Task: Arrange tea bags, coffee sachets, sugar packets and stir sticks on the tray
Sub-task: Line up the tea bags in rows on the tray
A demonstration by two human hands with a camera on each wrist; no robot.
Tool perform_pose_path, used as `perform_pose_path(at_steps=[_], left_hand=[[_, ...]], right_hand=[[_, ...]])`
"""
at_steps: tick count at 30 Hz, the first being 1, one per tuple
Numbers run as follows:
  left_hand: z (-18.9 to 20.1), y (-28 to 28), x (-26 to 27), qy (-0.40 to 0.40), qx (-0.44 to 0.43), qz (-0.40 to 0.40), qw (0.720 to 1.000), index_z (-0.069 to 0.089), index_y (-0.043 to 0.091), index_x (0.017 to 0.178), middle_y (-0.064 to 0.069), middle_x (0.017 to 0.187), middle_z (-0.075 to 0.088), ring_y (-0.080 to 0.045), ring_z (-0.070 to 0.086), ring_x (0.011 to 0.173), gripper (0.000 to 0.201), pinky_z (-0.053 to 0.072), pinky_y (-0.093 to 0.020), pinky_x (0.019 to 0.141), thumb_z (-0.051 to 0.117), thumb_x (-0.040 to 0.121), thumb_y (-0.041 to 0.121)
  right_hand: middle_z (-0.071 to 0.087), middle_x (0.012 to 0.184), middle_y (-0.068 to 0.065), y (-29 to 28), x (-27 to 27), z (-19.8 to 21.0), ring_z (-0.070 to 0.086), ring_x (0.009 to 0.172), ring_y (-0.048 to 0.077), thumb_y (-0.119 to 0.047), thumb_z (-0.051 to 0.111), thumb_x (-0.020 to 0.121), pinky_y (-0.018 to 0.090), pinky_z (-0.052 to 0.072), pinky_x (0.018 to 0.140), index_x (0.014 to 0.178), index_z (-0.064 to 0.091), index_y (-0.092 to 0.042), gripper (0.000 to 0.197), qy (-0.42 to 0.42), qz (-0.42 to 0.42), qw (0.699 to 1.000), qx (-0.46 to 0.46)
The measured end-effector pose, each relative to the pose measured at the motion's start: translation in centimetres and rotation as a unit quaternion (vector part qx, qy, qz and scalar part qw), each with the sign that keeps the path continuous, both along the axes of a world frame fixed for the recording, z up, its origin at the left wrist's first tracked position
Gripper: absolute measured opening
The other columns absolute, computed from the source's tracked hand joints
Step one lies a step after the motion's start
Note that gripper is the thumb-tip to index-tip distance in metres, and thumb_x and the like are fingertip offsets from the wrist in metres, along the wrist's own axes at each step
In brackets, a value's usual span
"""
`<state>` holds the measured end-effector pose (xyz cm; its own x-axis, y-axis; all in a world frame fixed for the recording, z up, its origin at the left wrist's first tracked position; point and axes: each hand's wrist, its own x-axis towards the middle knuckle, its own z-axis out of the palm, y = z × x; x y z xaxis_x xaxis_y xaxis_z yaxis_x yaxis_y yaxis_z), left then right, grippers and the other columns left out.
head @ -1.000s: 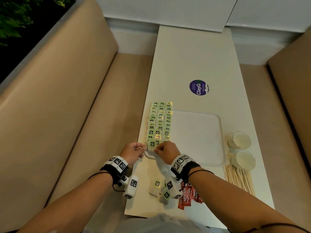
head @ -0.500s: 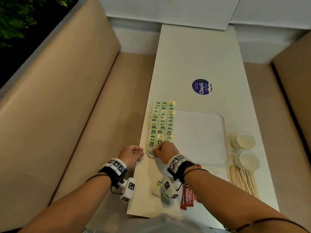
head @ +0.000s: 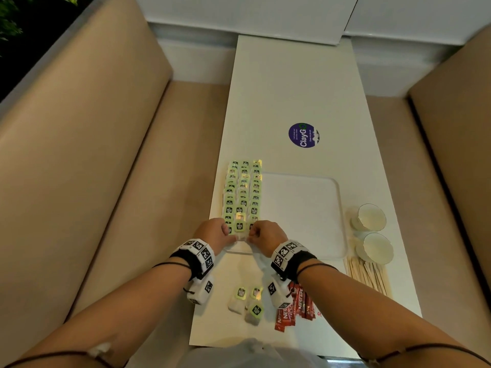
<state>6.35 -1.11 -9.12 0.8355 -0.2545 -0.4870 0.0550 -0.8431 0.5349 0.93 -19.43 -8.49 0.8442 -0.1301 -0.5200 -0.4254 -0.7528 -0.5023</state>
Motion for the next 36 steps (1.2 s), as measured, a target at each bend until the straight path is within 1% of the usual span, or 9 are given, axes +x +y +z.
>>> perform_pose_path(at_steps=[5, 15, 18, 21, 24, 27, 29, 32, 36], left_hand=[[0.2, -0.6, 0.5, -0.014, 0.034, -0.016, 0.999, 0.051, 0.024, 0.069, 0.006, 0.065, 0.057, -0.014, 0.048, 0.057, 0.038, 0.041, -0.029, 0.054, 0.081, 0.074, 0.046], [0.3, -0.7, 1.1, -0.031, 0.032, -0.012, 0.999, 0.052, 0.022, 0.069, 0.007, 0.062, 0.056, -0.014, 0.046, 0.054, 0.040, 0.039, -0.027, 0.052, 0.081, 0.073, 0.049], [0.5, -0.6, 1.0, -0.035, 0.030, -0.021, 0.999, 0.052, 0.022, 0.069, 0.006, 0.063, 0.057, -0.014, 0.047, 0.055, 0.041, 0.040, -0.028, 0.053, 0.081, 0.072, 0.051], [1.0, -0.4, 0.4, -0.039, 0.025, -0.036, 0.998, 0.051, 0.022, 0.070, 0.006, 0.063, 0.053, -0.015, 0.043, 0.056, 0.041, 0.040, -0.029, 0.055, 0.080, 0.075, 0.050], [1.5, 0.2, -0.6, -0.034, 0.001, -0.057, 0.998, 0.053, 0.020, 0.073, 0.005, 0.064, 0.053, -0.014, 0.043, 0.057, 0.037, 0.041, -0.029, 0.057, 0.081, 0.078, 0.043], [1.5, 1.0, -2.0, 0.007, -0.039, -0.107, 0.993, 0.058, 0.022, 0.077, 0.007, 0.066, 0.059, -0.009, 0.049, 0.056, 0.031, 0.044, -0.025, 0.057, 0.084, 0.076, 0.039], [1.1, 1.5, -3.1, 0.034, -0.035, -0.155, 0.987, 0.060, 0.025, 0.079, 0.006, 0.070, 0.064, -0.006, 0.053, 0.057, 0.030, 0.048, -0.025, 0.061, 0.085, 0.074, 0.042], [0.8, 2.1, -4.7, 0.043, -0.004, -0.216, 0.976, 0.065, 0.027, 0.088, 0.008, 0.082, 0.067, -0.007, 0.061, 0.070, 0.034, 0.053, -0.028, 0.070, 0.084, 0.072, 0.049], [0.7, 1.9, -6.3, 0.044, 0.022, -0.310, 0.949, 0.065, 0.027, 0.108, 0.009, 0.098, 0.061, -0.011, 0.060, 0.087, 0.048, 0.049, -0.027, 0.078, 0.082, 0.072, 0.053]], right_hand=[[0.066, 0.080, -0.005, 0.0, 0.3, -0.2, 0.062, 0.077, 0.018, -0.027, 0.070, 0.085, 0.026, 0.043, 0.060, 0.083, 0.066, -0.021, 0.007, -0.003, 0.011, 1.000, -0.011], [0.066, 0.080, -0.006, -0.3, 0.8, -0.4, 0.062, 0.077, 0.017, -0.031, 0.071, 0.085, 0.026, 0.040, 0.059, 0.082, 0.066, -0.024, 0.010, -0.021, -0.001, 1.000, -0.015], [0.067, 0.083, -0.007, -0.6, 0.6, -0.4, 0.062, 0.078, 0.016, -0.033, 0.071, 0.084, 0.027, 0.045, 0.063, 0.084, 0.067, -0.025, 0.009, -0.031, 0.006, 0.999, -0.007], [0.067, 0.084, -0.008, -1.0, -0.2, -0.2, 0.062, 0.078, 0.014, -0.034, 0.070, 0.087, 0.035, 0.055, 0.073, 0.087, 0.068, -0.027, 0.008, -0.047, 0.040, 0.998, 0.019], [0.070, 0.091, -0.005, -1.4, -1.7, 0.5, 0.065, 0.082, 0.013, -0.036, 0.072, 0.090, 0.034, 0.056, 0.081, 0.101, 0.073, -0.023, 0.018, -0.038, 0.093, 0.994, 0.049], [0.070, 0.093, -0.005, -1.7, -3.6, 1.3, 0.065, 0.084, 0.010, -0.040, 0.075, 0.088, 0.028, 0.054, 0.082, 0.105, 0.074, -0.023, 0.024, -0.005, 0.137, 0.988, 0.067], [0.070, 0.092, -0.008, -1.7, -4.9, 1.6, 0.065, 0.083, 0.008, -0.044, 0.076, 0.085, 0.026, 0.054, 0.081, 0.107, 0.074, -0.024, 0.030, 0.018, 0.152, 0.986, 0.072], [0.071, 0.096, -0.007, -1.4, -6.5, 2.0, 0.064, 0.083, 0.007, -0.053, 0.076, 0.081, 0.028, 0.054, 0.082, 0.117, 0.070, -0.027, 0.044, 0.058, 0.189, 0.979, 0.052], [0.072, 0.102, -0.005, -0.6, -8.5, 2.2, 0.065, 0.094, 0.017, -0.063, 0.077, 0.075, 0.034, 0.053, 0.086, 0.128, 0.060, -0.031, 0.064, 0.094, 0.255, 0.962, -0.012]])
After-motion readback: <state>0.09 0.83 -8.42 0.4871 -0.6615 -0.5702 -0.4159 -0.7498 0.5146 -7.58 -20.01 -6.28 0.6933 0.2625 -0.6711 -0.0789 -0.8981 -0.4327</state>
